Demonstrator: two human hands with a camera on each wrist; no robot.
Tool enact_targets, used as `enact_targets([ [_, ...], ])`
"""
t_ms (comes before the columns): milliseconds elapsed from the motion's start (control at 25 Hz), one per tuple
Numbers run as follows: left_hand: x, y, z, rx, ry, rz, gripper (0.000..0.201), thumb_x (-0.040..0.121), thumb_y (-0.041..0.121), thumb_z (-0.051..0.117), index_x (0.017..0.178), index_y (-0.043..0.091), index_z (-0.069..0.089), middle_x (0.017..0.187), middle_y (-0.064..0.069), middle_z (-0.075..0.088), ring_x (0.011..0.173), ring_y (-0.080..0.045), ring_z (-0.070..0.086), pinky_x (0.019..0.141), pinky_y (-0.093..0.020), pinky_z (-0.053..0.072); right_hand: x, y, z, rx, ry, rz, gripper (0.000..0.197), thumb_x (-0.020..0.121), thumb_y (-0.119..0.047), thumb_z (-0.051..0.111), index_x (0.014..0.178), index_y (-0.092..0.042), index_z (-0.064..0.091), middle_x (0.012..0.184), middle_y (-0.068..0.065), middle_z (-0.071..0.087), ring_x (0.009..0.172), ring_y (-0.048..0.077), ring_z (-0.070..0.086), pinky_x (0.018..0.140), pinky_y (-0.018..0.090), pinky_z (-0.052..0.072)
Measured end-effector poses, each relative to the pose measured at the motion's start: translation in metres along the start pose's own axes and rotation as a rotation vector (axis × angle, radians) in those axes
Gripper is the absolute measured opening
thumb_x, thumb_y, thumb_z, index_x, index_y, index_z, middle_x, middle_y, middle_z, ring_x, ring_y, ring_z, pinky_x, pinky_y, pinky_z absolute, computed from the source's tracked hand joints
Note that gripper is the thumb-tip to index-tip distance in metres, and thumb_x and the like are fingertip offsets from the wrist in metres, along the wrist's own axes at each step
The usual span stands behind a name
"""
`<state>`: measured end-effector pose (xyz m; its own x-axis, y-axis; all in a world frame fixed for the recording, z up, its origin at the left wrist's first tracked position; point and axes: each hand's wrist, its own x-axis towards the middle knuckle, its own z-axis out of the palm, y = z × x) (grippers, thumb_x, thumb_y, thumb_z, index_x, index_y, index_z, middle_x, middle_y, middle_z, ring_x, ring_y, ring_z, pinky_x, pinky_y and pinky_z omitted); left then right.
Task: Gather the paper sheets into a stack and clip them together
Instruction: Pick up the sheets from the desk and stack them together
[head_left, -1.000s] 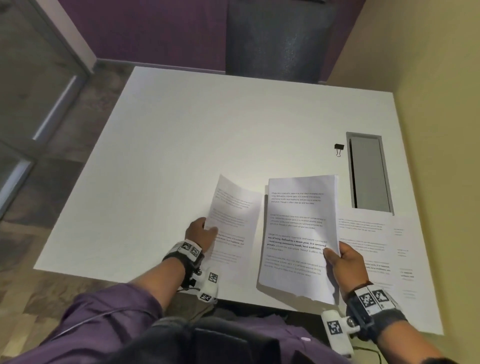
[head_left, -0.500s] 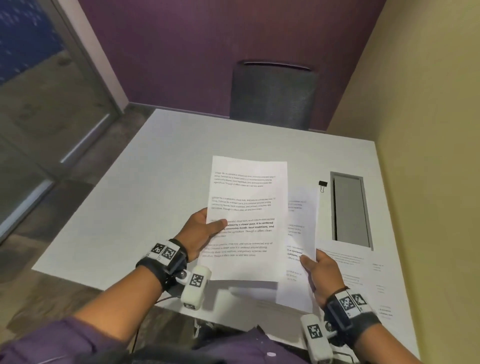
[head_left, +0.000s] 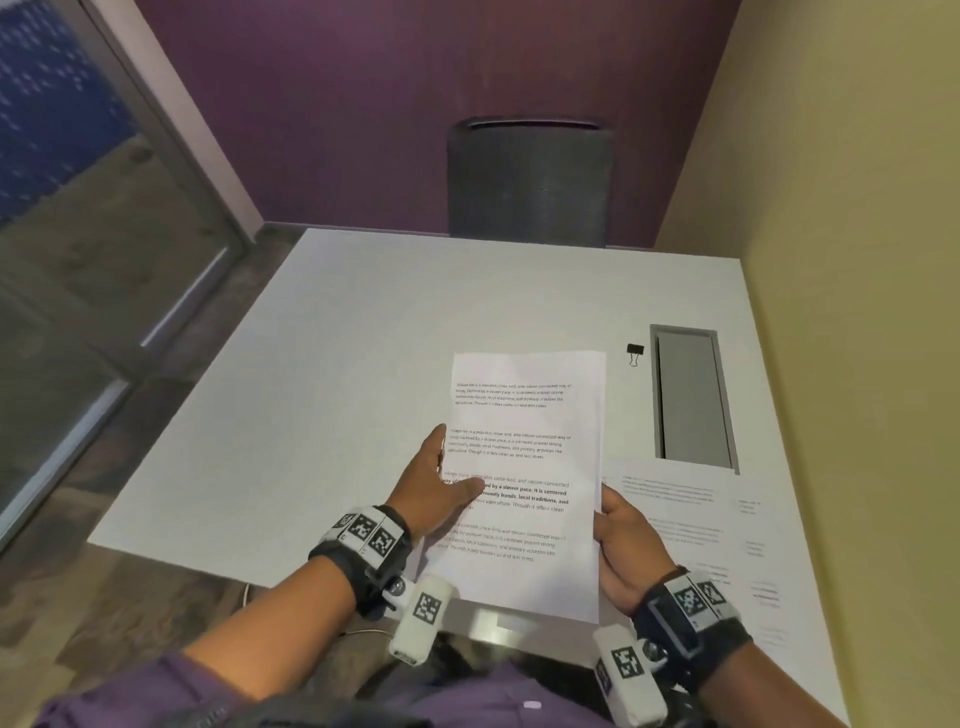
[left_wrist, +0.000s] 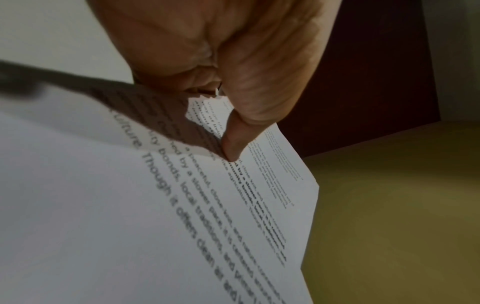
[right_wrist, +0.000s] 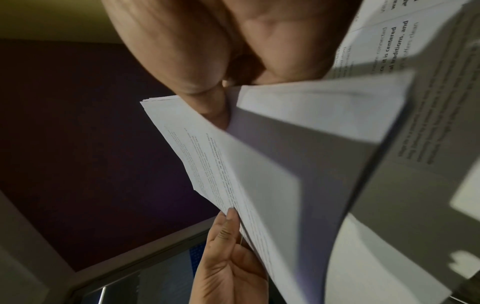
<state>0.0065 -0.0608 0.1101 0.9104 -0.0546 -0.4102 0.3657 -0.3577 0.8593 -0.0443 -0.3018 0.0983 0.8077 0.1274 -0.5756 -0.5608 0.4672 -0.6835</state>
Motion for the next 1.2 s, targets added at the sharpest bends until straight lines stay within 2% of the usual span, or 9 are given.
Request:
enact_targets([
  [160,-0.003,0.005,0.008,-0.02,-0.049,0.033,0.056,0.085,0.006,0.075,0.13,0.031,0.052,0.118,0.015,0.071,0.104,0.006,0.066,0.101,-0.034,0.052,-0.001,0.006,-0.006,0.009,-0.022,-0.012,0.052,0.074,0.02,0.061,0.12,-0.004,0.068,0.121,0.026,0.069,0.112,0.046,0.065,0.102,0.066,0.045],
  [360,0.012,0.005,0.004,-0.061,-0.051,0.017,0.061,0.089,-0.001,0.061,0.14,0.03,0.048,0.128,0.01,0.068,0.117,-0.008,0.064,0.108,-0.042,0.048,0.0,0.001,-0.005,0.038,-0.042,-0.028,0.055,0.075,0.019,0.061,0.125,-0.004,0.065,0.122,0.026,0.068,0.114,0.046,0.064,0.1,0.064,0.047],
  [520,0.021,-0.011,-0.003,-0.275,-0.009,-0.2,0.082,0.088,-0.004,0.065,0.152,0.031,0.028,0.131,-0.01,0.065,0.109,-0.028,0.07,0.094,-0.048,0.057,0.007,0.006,-0.001,0.032,-0.055,-0.017,0.052,0.078,0.021,0.058,0.124,-0.003,0.065,0.125,0.028,0.065,0.115,0.049,0.062,0.1,0.066,0.046],
  [640,0.03,-0.011,-0.017,-0.441,-0.068,-0.341,0.057,0.089,-0.012,0.061,0.14,0.008,0.047,0.123,-0.018,0.069,0.099,-0.033,0.073,0.079,-0.045,0.062,0.012,0.002,0.012,0.015,-0.071,-0.036,0.049,0.078,0.02,0.059,0.121,-0.004,0.068,0.124,0.03,0.065,0.116,0.052,0.06,0.1,0.066,0.045],
  [760,0.037,-0.008,-0.033,-0.493,-0.15,-0.382,0.035,0.092,-0.013,0.056,0.122,0.003,0.062,0.119,-0.019,0.072,0.09,-0.03,0.075,0.066,-0.038,0.062,0.015,-0.01,0.029,-0.026,-0.107,-0.049,0.049,0.075,0.01,0.065,0.122,-0.004,0.067,0.124,0.029,0.066,0.115,0.05,0.062,0.098,0.062,0.05],
  [920,0.049,-0.013,-0.055,-0.617,-0.115,-0.383,0.038,0.092,-0.014,0.055,0.126,0.004,0.059,0.118,-0.019,0.072,0.095,-0.034,0.073,0.064,-0.041,0.061,0.018,-0.025,0.056,0.115,-0.157,0.047,0.031,0.094,-0.007,0.055,0.122,-0.003,0.066,0.112,0.02,0.073,0.089,0.031,0.074,0.072,0.04,0.061],
  [1000,0.061,-0.013,-0.066,-0.713,-0.039,-0.36,0.039,0.093,-0.014,0.054,0.127,0.005,0.059,0.122,-0.019,0.07,0.1,-0.036,0.07,0.065,-0.043,0.062,0.02,-0.029,0.07,0.268,-0.188,0.087,0.031,0.095,-0.023,0.057,0.114,-0.005,0.072,0.106,0.018,0.074,0.088,0.03,0.074,0.072,0.039,0.061],
  [1080,0.076,-0.017,-0.077,-0.809,0.014,-0.327,0.042,0.094,-0.013,0.052,0.131,0.006,0.057,0.126,-0.018,0.068,0.108,-0.038,0.068,0.069,-0.042,0.062,0.028,-0.022,0.08,0.318,-0.199,0.092,0.03,0.075,-0.03,0.082,0.094,-0.007,0.078,0.102,0.017,0.076,0.092,0.032,0.073,0.079,0.044,0.061],
  [1200,0.094,-0.025,-0.091,-0.928,0.052,-0.297,0.043,0.095,-0.011,0.05,0.134,0.006,0.053,0.131,-0.019,0.065,0.115,-0.039,0.065,0.076,-0.043,0.06,0.056,0.005,0.1,0.118,-0.03,0.088,0.039,0.063,-0.019,0.093,0.073,0.0,0.061,0.087,0.018,0.073,0.092,0.033,0.072,0.079,0.042,0.061],
])
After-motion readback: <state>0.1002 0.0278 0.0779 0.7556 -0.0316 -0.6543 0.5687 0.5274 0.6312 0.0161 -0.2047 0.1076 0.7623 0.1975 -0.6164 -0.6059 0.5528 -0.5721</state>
